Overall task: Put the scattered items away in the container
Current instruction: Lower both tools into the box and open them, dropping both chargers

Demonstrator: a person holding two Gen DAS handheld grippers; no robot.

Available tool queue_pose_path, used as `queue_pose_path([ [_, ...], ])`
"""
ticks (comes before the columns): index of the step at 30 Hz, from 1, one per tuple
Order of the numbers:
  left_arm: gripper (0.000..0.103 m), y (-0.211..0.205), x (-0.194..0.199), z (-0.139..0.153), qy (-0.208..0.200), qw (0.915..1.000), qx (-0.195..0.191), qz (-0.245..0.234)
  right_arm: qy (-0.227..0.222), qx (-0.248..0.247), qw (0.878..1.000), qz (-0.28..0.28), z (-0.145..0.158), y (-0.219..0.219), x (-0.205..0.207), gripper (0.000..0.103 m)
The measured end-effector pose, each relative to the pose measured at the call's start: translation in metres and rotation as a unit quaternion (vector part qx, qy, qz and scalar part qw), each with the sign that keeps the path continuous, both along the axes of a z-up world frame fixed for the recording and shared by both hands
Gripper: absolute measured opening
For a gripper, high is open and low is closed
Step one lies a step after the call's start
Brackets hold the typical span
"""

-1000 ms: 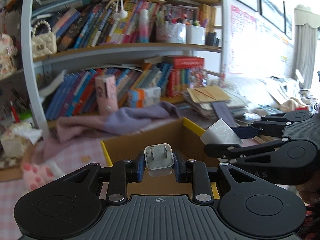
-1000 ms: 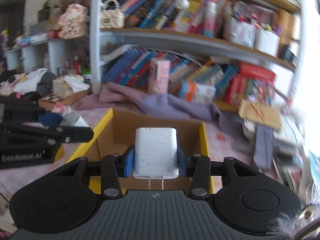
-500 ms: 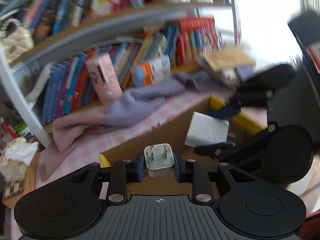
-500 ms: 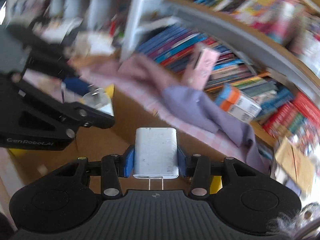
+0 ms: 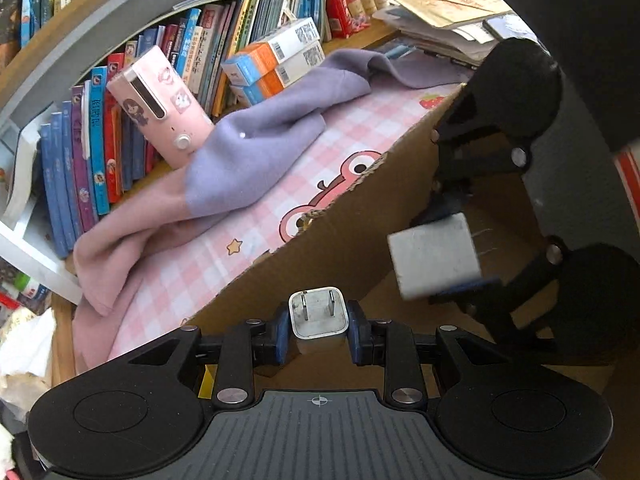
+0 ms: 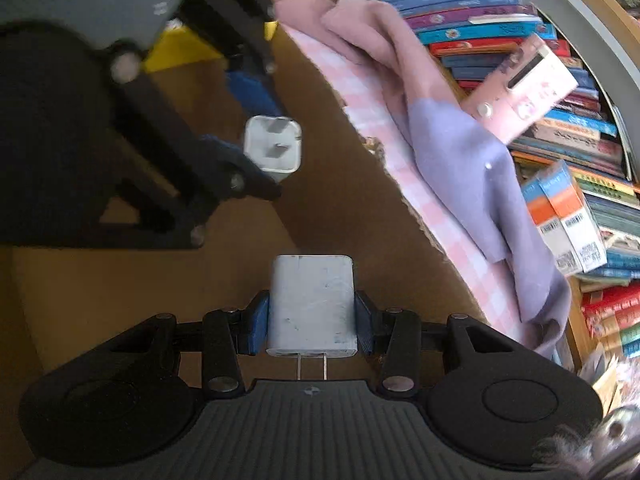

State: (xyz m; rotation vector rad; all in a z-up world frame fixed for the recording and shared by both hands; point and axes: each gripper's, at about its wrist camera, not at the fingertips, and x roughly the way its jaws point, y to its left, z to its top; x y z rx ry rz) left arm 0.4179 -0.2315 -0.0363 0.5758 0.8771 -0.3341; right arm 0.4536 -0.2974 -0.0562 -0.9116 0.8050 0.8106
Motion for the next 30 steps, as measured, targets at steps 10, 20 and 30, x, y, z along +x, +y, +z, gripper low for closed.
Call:
queue_pose_path([
  [10, 0.028, 0.007, 0.008, -0.008, 0.012, 0.9996, -0.019, 0.017, -0.022, -0.030, 0.999, 0.013, -0.005, 0.005, -0.009, 0.041],
  [20, 0.052, 0.006, 0.011, -0.010, 0.028, 0.9994, -0.017, 0.011, -0.034, -0.030, 0.998, 0.032, -0.003, 0.006, -0.016, 0.062],
  [30, 0.052, 0.011, 0.002, -0.012, 0.011, 0.9998, -0.010, -0.010, -0.035, -0.001, 0.998, -0.060, 0.005, 0.001, -0.006, 0.058],
])
